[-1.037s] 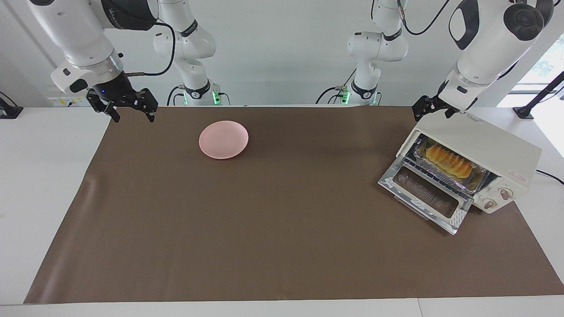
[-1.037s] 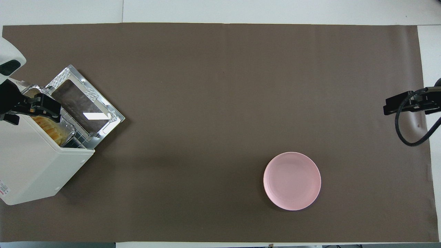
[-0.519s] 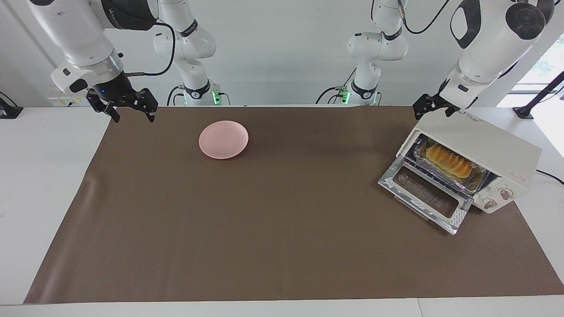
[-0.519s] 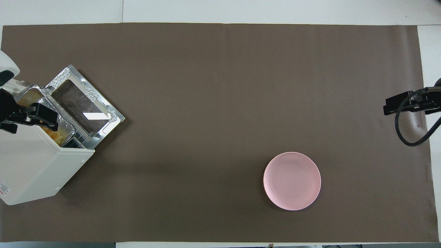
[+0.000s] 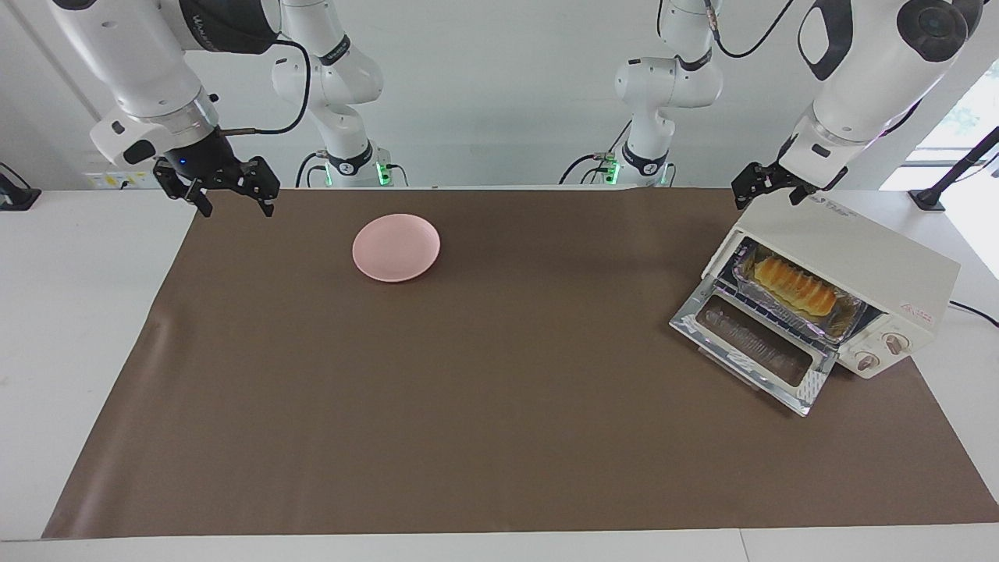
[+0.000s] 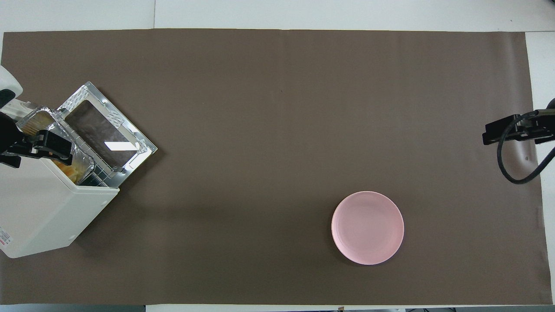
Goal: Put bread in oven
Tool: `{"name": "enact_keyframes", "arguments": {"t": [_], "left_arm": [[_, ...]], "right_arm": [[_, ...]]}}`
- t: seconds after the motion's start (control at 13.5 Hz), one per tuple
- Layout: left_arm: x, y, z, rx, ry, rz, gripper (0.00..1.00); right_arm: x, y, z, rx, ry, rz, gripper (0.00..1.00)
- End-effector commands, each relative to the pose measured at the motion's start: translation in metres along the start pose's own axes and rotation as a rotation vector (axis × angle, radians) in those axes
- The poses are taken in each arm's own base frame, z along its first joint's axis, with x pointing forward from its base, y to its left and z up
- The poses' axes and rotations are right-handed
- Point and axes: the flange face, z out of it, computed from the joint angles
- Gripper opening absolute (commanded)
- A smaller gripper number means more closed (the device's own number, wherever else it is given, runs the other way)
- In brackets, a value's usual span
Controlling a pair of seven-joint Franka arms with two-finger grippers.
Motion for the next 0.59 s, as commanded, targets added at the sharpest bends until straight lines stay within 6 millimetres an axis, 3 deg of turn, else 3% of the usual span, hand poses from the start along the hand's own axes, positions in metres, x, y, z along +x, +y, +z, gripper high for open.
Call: {"name": "enact_keyframes", "arguments": {"t": [0.0,0.52], "left_arm": [[-0.0022,-0.0019,0.0009,-0.015,0.02,0.01,1.0],[-0.0031,-0.0053,0.0018,-0.017,0.017,0.001,1.0]], "right_arm": [[-0.0027,0.0037,0.0,-0.007,-0.008,-0.018,1.0],[-0.0027,0.0039,0.0,-0.008,-0.009,-0.018,1.0]]}}
